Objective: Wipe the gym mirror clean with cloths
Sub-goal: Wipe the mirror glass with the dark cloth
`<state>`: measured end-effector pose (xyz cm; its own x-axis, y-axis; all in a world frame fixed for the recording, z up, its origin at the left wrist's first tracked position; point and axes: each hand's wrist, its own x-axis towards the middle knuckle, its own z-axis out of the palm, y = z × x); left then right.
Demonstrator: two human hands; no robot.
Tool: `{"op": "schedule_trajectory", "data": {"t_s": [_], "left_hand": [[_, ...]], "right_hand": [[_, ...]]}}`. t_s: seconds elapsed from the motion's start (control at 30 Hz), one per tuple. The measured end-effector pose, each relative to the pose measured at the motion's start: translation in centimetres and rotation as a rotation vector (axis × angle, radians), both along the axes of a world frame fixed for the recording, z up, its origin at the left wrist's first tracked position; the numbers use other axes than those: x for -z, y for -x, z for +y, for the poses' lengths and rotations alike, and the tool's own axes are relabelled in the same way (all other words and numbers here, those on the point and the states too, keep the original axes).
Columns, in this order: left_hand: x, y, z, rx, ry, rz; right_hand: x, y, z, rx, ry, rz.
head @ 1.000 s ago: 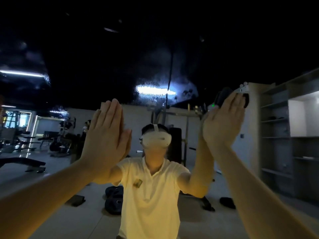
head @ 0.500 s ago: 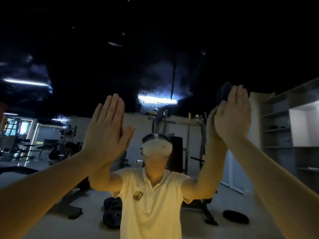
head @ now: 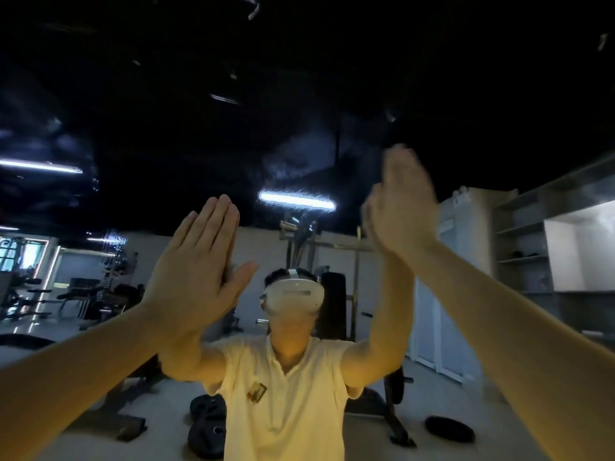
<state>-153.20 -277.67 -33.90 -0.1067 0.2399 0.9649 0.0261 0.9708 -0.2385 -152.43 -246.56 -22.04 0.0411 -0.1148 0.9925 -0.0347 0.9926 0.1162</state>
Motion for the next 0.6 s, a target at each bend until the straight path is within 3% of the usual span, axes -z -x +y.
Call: {"op": "schedule_trajectory", "data": {"t_s": [0.1, 0.17, 0.27, 0.37, 0.43, 0.5, 0.6], "left_hand": [[0.1, -0.1, 0.2, 0.020, -0.004, 0.002], [0.1, -0.2, 0.1, 0.025, -0.002, 0.010], [-0.9, -0.9, -0.6, 0.070, 0.012, 0.029], [-1.5, -1.0, -1.7, 0.079, -0.047, 0.028], [-1.4, -0.6, -2.2, 0.049, -0.070, 0.006], [-1.1, -0.3, -2.7, 0.025, -0.047, -0.013], [-1.1, -0.4, -3.2, 0.019, -0.032, -0.012]], "right_hand": [[-2.3, -0.4, 1.7, -0.081, 0.391, -0.063], [-2.4, -0.5, -1.8, -0.113, 0.425, -0.051], [-1.2, -0.6, -9.5, -0.105, 0.030, 0.015], [-0.3, -0.6, -13.3, -0.147, -0.484, -0.159], [-2.1, -0.5, -11.6, -0.099, -0.590, -0.175], [-4.0, -0.1, -8.2, -0.041, -0.392, -0.074], [-6.2, 0.4, -1.7, -0.011, 0.084, 0.034]]}}
